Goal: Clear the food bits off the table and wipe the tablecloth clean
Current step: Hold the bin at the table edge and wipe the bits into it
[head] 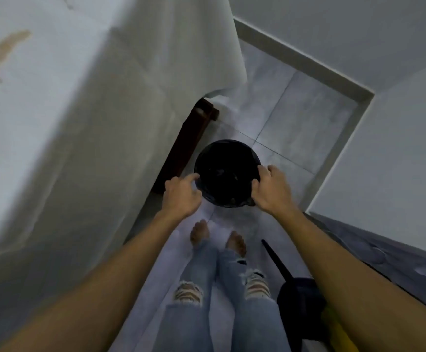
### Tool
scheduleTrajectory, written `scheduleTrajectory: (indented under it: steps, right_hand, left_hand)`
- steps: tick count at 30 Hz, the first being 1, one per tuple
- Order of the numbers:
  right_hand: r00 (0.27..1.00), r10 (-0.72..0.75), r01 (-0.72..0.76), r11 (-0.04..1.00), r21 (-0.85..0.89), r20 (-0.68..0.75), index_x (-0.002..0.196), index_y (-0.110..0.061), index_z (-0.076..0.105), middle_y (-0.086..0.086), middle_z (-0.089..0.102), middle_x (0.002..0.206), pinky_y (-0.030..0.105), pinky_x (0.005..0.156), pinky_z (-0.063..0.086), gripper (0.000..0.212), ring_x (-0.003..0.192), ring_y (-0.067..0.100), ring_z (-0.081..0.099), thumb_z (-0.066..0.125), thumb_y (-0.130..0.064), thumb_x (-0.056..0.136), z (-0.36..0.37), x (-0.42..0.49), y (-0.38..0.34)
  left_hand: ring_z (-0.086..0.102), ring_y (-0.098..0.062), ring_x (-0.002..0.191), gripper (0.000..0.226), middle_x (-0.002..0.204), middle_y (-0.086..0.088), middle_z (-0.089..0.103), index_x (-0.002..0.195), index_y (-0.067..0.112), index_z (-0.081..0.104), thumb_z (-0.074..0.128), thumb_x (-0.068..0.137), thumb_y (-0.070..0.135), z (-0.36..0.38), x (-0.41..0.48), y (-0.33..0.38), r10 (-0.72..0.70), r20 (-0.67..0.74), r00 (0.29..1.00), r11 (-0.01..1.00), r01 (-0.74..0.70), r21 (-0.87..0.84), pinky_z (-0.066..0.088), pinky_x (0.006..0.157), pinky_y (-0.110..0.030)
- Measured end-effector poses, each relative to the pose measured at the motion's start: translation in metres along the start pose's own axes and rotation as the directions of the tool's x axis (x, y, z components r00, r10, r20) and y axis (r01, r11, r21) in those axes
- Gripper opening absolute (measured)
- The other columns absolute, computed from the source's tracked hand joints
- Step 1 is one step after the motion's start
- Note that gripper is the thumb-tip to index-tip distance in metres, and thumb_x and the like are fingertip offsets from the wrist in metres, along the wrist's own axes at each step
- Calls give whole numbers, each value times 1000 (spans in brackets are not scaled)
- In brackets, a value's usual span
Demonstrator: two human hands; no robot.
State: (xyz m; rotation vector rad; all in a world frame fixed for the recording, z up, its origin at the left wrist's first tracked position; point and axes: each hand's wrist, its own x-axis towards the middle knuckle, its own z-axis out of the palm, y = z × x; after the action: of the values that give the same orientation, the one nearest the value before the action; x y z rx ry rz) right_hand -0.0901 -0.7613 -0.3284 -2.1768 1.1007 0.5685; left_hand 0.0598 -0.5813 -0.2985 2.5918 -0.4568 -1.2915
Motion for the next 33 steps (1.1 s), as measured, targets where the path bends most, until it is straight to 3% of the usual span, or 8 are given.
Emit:
scheduleTrajectory:
  steps: [5,10,14,19,23,26,29,33]
  right_hand:
    - [994,99,-98,995,-36,46,152,-22,36,22,34,151,54,102,43,51,129,45,41,41,-29,102,69,85,51]
    - [965,223,-229,973,26,139,157,-35,23,18,9,164,55,112,36,54,138,49,31,38,-32,105,131,133,83]
    - [964,245,-256,960,112,105,158,-35,22,21,23,156,51,109,40,58,130,48,41,42,-28,104,164,153,95]
    - [972,221,-234,944,233,80,157,-26,32,22,57,139,43,101,49,76,116,42,59,44,6,89,173,157,93]
    - [975,219,-219,936,277,32,156,-27,35,19,58,139,40,100,50,80,116,40,60,43,9,85,147,122,72]
    - [981,195,-187,945,269,-4,155,-28,37,19,59,138,43,99,51,80,117,40,59,41,8,84,114,76,47]
    - [984,155,-123,948,292,-90,153,-26,40,18,57,138,43,96,50,72,117,39,58,44,4,89,69,5,12]
    - [978,46,20,950,312,-203,153,-29,39,13,54,140,35,86,49,67,112,33,59,50,-2,92,9,-83,-25]
  left_hand:
    - [49,-35,131,55,145,-14,52,149,27,43,51,95,19,68,95,-23,-47,83,995,998,51,-45,40,113,-39]
    - [53,-31,127,65,150,-7,48,156,34,27,52,97,21,136,170,-54,-120,124,985,982,137,-132,44,97,-29]
    - [61,-32,105,88,125,2,49,155,51,7,59,93,17,164,201,-68,-205,197,959,908,261,-328,61,84,-48]
    - [55,-35,125,95,149,-7,48,154,50,12,66,87,9,183,219,-98,-159,88,983,892,181,-414,52,100,-54]
    - [56,-30,123,97,150,-4,48,154,51,13,62,88,0,160,175,-89,-199,99,975,872,223,-436,53,101,-49]
    - [57,-22,119,89,140,2,53,158,41,16,58,90,1,122,110,-72,-235,81,969,874,247,-419,48,102,-27]
    - [58,-18,112,87,138,2,54,158,35,20,58,90,-3,75,22,-52,-266,53,962,836,258,-485,45,76,-3]
    - [68,-19,80,94,134,0,57,157,40,18,56,89,-13,22,-75,-44,-271,94,958,723,267,-637,59,53,-23]
